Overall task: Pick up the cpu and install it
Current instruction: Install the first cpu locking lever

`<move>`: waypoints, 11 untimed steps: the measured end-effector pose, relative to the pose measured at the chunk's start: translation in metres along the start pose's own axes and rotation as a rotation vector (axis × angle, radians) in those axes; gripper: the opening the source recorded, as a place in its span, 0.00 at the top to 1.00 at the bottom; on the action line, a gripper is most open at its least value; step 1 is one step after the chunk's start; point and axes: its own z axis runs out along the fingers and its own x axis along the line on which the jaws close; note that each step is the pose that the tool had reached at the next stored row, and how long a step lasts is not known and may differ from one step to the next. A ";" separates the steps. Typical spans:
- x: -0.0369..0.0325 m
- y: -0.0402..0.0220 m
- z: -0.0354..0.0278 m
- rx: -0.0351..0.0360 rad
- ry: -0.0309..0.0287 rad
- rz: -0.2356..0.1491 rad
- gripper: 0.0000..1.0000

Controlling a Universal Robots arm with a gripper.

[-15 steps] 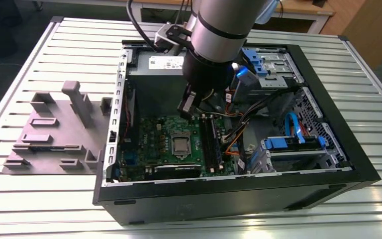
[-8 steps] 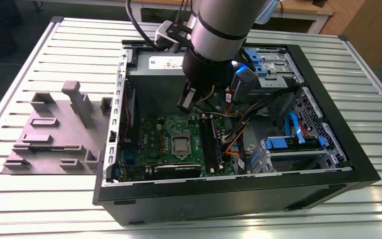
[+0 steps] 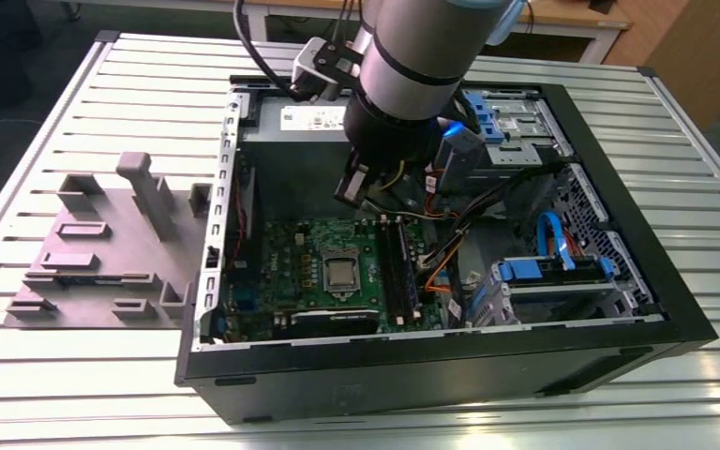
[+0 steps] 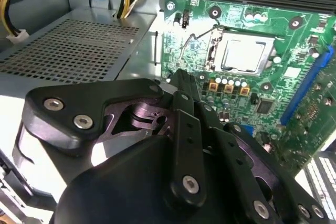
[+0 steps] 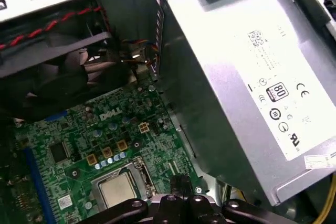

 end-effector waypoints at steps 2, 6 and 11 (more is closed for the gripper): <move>0.0001 -0.0007 0.0027 -0.0020 -0.0045 -0.001 0.90; -0.0003 -0.0017 0.0054 -0.0104 -0.0244 -0.005 0.90; -0.0033 -0.0070 0.0087 -0.0112 -0.0258 -0.005 0.90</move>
